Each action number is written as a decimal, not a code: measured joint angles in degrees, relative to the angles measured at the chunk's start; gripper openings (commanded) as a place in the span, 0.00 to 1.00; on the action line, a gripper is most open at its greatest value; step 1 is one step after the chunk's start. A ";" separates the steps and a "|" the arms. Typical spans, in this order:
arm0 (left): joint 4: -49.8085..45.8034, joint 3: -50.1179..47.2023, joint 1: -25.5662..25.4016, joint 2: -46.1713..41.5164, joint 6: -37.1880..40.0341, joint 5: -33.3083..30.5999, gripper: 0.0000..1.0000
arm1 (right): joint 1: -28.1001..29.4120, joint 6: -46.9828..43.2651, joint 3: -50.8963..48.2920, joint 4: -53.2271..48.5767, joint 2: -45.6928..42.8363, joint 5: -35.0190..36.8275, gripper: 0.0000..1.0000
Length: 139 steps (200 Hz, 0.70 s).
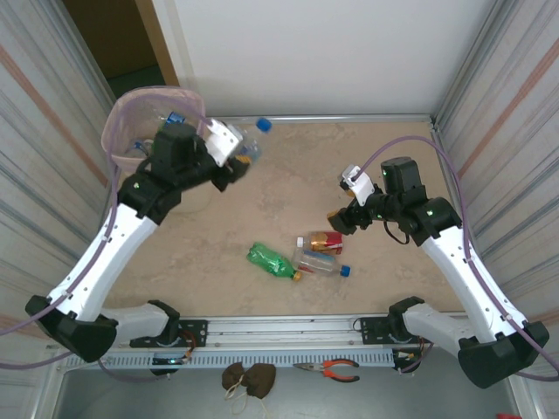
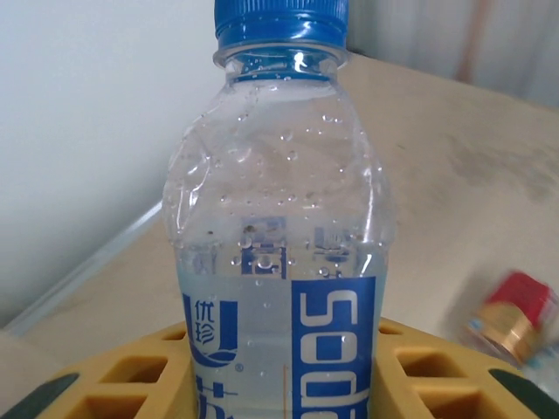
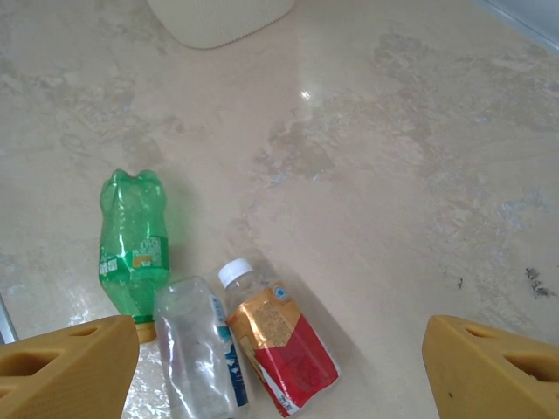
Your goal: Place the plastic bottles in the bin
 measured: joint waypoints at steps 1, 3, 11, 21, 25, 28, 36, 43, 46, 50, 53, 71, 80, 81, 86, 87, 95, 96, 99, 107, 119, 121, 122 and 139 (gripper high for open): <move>-0.09 0.26 0.13 0.09 -0.09 -0.04 0.39 | 0.00 0.00 0.02 0.02 0.00 0.00 0.83; -0.28 0.94 0.48 0.37 -0.37 -0.42 0.39 | 0.00 0.00 0.07 0.04 0.00 0.00 0.83; -1.29 3.50 2.08 1.44 -1.44 -1.49 0.39 | 0.00 0.00 0.22 0.02 0.00 0.00 0.83; -2.64 6.14 3.96 2.58 -2.45 -2.84 0.39 | -0.02 0.00 0.42 0.00 0.00 0.00 0.83; -3.21 7.06 4.68 2.99 -2.78 -3.30 0.39 | -0.09 0.00 0.48 0.00 0.00 -0.02 0.83; -3.67 7.91 5.29 3.39 -3.02 -3.69 0.39 | -0.13 0.00 0.52 -0.02 0.00 -0.02 0.83; -4.66 9.81 6.78 4.26 -3.52 -4.52 0.39 | -0.24 0.00 0.66 -0.02 0.00 -0.04 0.83; -5.88 11.69 8.31 5.14 -3.82 -5.35 0.39 | -0.26 0.00 0.72 -0.02 0.00 -0.04 0.83; -6.40 12.50 8.96 5.55 -4.04 -5.62 0.39 | -0.26 0.00 0.74 -0.02 0.02 -0.04 0.83; -7.19 13.75 9.88 6.12 -4.17 -6.05 0.39 | -0.26 0.00 0.74 0.00 0.02 -0.04 0.83; -7.85 14.86 10.71 6.67 -4.33 -6.34 0.39 | -0.26 0.00 0.74 0.00 0.02 -0.04 0.83; -10.64 20.35 14.91 9.42 -4.59 -7.85 0.39 | -0.26 -0.02 0.74 -0.04 0.07 -0.13 0.84; -12.02 23.04 17.22 10.82 -4.57 -8.39 0.40 | -0.26 0.00 0.74 -0.02 0.07 -0.24 0.84; -12.15 23.23 17.40 10.93 -4.57 -8.37 0.40 | -0.26 -0.02 0.74 -0.02 0.07 -0.24 0.84; -12.83 24.55 18.56 11.69 -4.57 -8.59 0.40 | -0.26 -0.02 0.74 -0.02 0.07 -0.33 0.84; -13.09 24.92 18.88 11.89 -4.57 -8.61 0.40 | -0.26 0.00 0.74 -0.02 0.07 -0.37 0.84; -14.21 26.86 20.65 13.05 -4.55 -8.96 0.40 | -0.26 0.00 0.74 -0.04 0.07 -0.57 0.84; -14.36 27.04 20.81 13.18 -4.52 -8.98 0.40 | -0.26 0.00 0.74 -0.04 0.07 -0.59 0.84; -14.84 27.76 21.44 13.66 -4.52 -9.05 0.41 | -0.26 0.00 0.74 -0.04 0.07 -0.68 0.84; -16.31 29.94 23.19 15.08 -4.39 -9.40 0.42 | -0.26 -0.02 0.74 -0.04 0.07 -0.90 0.83; -18.58 33.31 25.64 17.49 -4.24 -9.62 0.42 | -0.26 0.00 0.74 -0.04 0.07 -1.09 0.84; -19.02 33.92 26.01 17.88 -4.17 -9.62 0.42 | -0.26 0.00 0.74 -0.04 0.07 -1.11 0.84; -19.15 34.10 26.12 18.03 -4.15 -9.64 0.42 | -0.26 0.00 0.74 -0.04 0.07 -1.11 0.84; -22.43 38.62 29.24 21.88 -4.04 -10.01 0.42 | -0.26 0.00 0.74 -0.04 0.07 -1.20 0.84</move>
